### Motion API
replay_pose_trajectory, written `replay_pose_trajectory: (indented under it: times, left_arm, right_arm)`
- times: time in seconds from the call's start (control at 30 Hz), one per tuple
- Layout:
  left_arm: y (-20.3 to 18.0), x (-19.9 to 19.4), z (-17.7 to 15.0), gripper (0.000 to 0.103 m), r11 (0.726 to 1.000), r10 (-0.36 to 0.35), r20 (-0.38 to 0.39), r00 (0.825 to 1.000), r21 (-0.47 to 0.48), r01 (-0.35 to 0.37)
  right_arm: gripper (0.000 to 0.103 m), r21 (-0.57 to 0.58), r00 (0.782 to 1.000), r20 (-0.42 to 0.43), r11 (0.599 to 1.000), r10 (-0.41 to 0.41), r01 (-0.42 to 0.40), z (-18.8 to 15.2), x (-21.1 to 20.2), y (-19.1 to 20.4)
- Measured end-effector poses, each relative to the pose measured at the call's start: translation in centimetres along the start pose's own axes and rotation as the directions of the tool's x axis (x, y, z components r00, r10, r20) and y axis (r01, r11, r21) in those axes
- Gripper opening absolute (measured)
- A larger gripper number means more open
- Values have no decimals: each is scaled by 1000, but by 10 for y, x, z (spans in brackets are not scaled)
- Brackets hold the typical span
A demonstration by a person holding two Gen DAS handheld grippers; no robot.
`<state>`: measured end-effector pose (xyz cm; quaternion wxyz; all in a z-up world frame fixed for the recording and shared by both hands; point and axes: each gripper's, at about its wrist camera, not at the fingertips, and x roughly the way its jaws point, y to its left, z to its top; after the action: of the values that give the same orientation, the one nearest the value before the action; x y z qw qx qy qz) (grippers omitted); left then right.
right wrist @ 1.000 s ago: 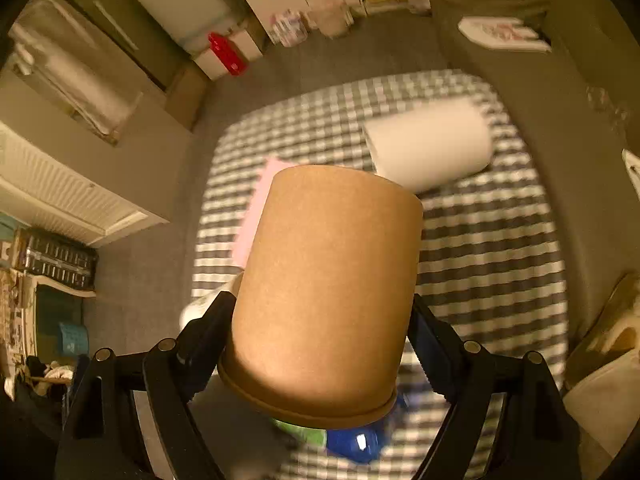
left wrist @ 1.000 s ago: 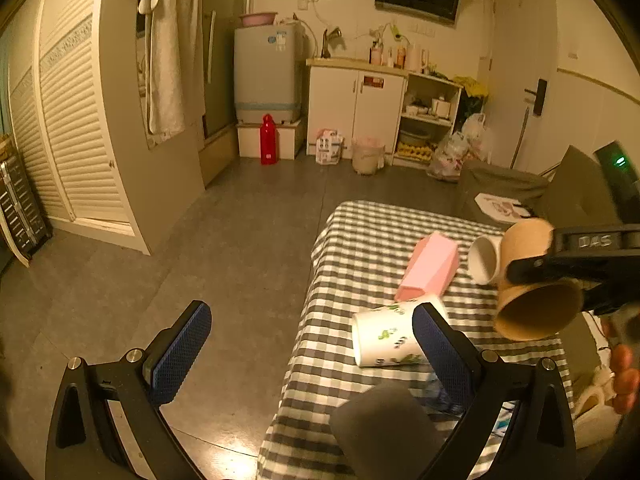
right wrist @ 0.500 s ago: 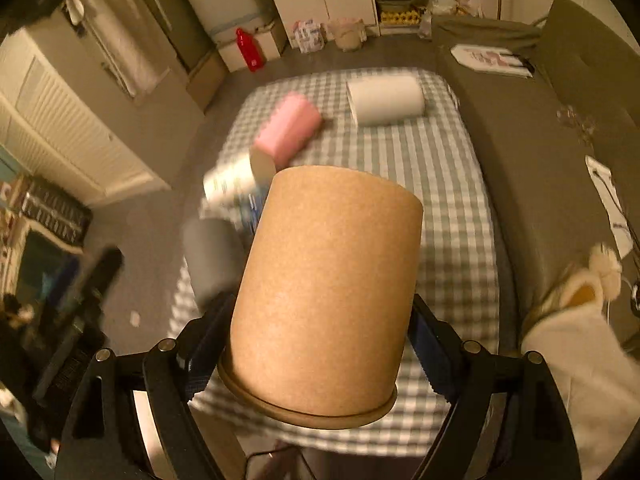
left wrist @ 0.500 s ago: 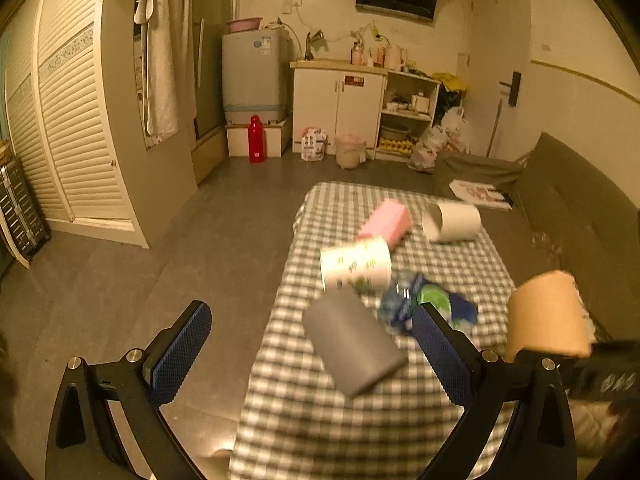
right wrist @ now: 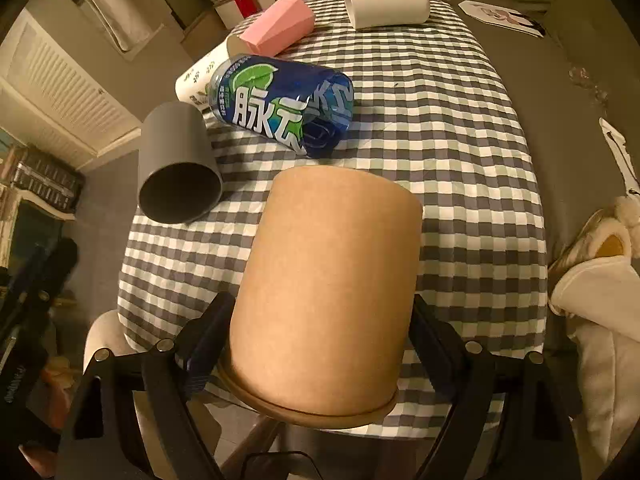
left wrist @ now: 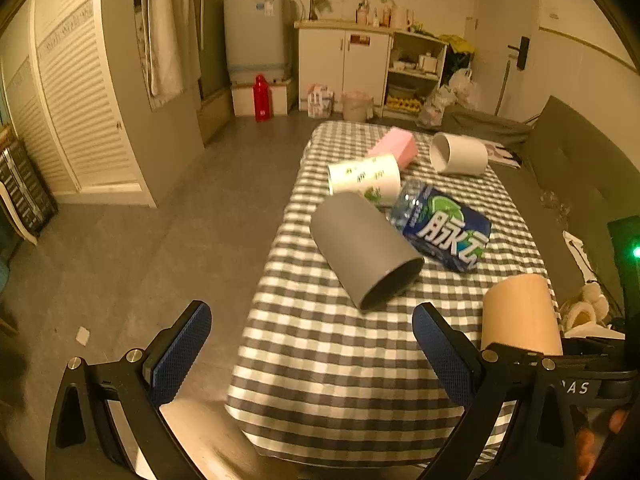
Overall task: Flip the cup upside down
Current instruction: 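Lift the tan paper cup with the right gripper and rotate it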
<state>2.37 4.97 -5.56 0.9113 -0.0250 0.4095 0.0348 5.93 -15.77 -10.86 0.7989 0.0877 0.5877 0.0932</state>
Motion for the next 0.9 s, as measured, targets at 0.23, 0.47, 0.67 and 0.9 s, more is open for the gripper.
replay_pose_trajectory:
  times: [0.23, 0.47, 0.67, 0.9]
  left_arm:
    - [-11, 16, 1, 103, 999, 39, -61, 997, 20, -38]
    - [-33, 14, 15, 103, 1000, -16, -90, 996, 17, 17]
    - [-77, 5, 37, 103, 997, -62, -67, 996, 49, 65]
    - [-126, 19, 47, 103, 988, -129, -131, 983, 66, 138]
  right_arm:
    - [93, 24, 999, 27, 1000, 20, -20, 6, -6, -13]
    - [96, 8, 986, 128, 994, 103, -105, 17, -65, -25]
    - [96, -53, 976, 195, 993, -94, 106, 37, -109, -48]
    - [96, 24, 957, 225, 983, -185, 184, 41, -120, -91]
